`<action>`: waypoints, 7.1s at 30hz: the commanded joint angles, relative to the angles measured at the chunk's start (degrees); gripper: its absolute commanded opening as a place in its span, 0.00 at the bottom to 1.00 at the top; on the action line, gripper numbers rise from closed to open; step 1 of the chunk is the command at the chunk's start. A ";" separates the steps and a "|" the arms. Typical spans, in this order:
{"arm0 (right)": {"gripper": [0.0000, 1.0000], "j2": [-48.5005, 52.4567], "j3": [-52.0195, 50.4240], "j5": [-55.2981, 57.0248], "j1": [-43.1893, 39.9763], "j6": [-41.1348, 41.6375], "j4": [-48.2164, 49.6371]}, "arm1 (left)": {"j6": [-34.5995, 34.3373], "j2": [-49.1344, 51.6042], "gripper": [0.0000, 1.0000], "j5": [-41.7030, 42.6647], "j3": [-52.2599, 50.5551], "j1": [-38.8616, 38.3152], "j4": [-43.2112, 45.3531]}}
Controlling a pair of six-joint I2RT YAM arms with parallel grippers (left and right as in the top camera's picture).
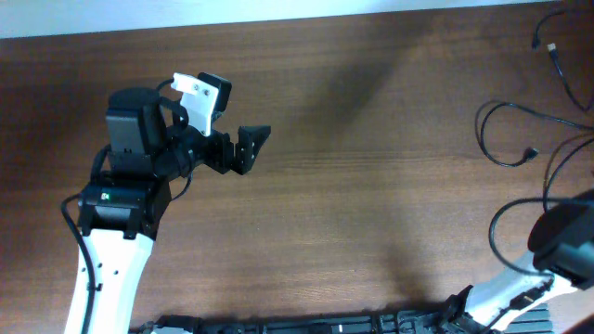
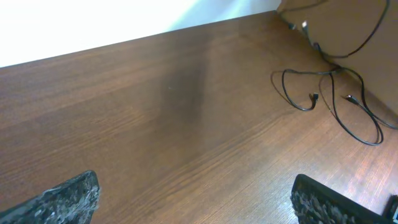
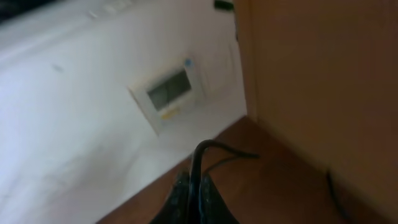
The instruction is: Untangle cables
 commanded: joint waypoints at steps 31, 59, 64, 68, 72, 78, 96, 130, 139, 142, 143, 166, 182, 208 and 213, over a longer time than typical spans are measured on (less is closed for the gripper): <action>0.92 -14.36 0.79 -10.86 10.14 -14.43 -51.98 | -0.37 -0.33 0.99 -0.20 0.17 0.09 0.09; 0.99 -12.61 0.76 -7.08 31.52 -4.83 -56.63 | -0.37 -0.33 0.99 -0.22 0.17 0.09 0.09; 0.99 -11.61 0.70 -7.23 31.52 -4.83 -50.23 | -0.37 -0.33 0.99 -0.22 0.17 0.09 0.09; 0.99 -12.48 0.70 -7.63 32.11 -4.68 -45.40 | -0.37 -0.33 0.99 -0.22 0.17 0.09 0.09; 0.99 -13.27 0.70 -7.02 33.70 -4.70 -41.77 | -0.37 -0.33 0.99 -0.20 0.17 0.09 0.09; 0.99 -13.64 0.66 2.38 40.39 -4.70 -36.50 | -0.37 -0.33 0.99 -0.20 0.17 0.09 0.09; 0.99 -25.68 -29.66 10.75 43.82 -4.70 -3.80 | -0.37 -0.33 0.99 -0.20 0.17 0.09 0.09; 0.99 -72.72 -108.24 17.79 43.85 -4.70 69.96 | -0.37 -0.33 0.99 -0.22 0.17 0.09 0.09; 0.99 -86.73 -108.32 18.40 43.82 -4.70 53.51 | -0.37 -0.31 0.99 -0.22 0.17 0.09 0.09; 0.99 -90.23 -108.32 18.43 43.82 -4.72 48.63 | -0.37 -0.31 0.99 -0.22 0.17 0.09 0.09; 0.99 -91.23 -108.32 18.53 43.82 -4.70 47.36 | -0.37 -0.31 0.99 -0.20 0.17 0.09 0.09; 0.99 -110.07 -108.32 18.56 43.80 -4.70 14.56 | -0.37 -0.31 0.99 -0.22 0.17 0.09 0.09; 0.99 -110.14 -108.32 -2.05 33.00 -13.88 14.43 | -0.37 -0.31 0.99 -0.20 0.17 0.09 0.09; 0.99 -110.14 -108.32 1.60 33.00 -10.78 13.42 | -0.37 -0.31 0.99 -0.22 0.17 0.09 0.09; 0.99 -110.14 -108.32 1.60 33.00 -10.78 13.42 | -0.37 -0.31 0.99 -0.20 0.17 0.09 0.09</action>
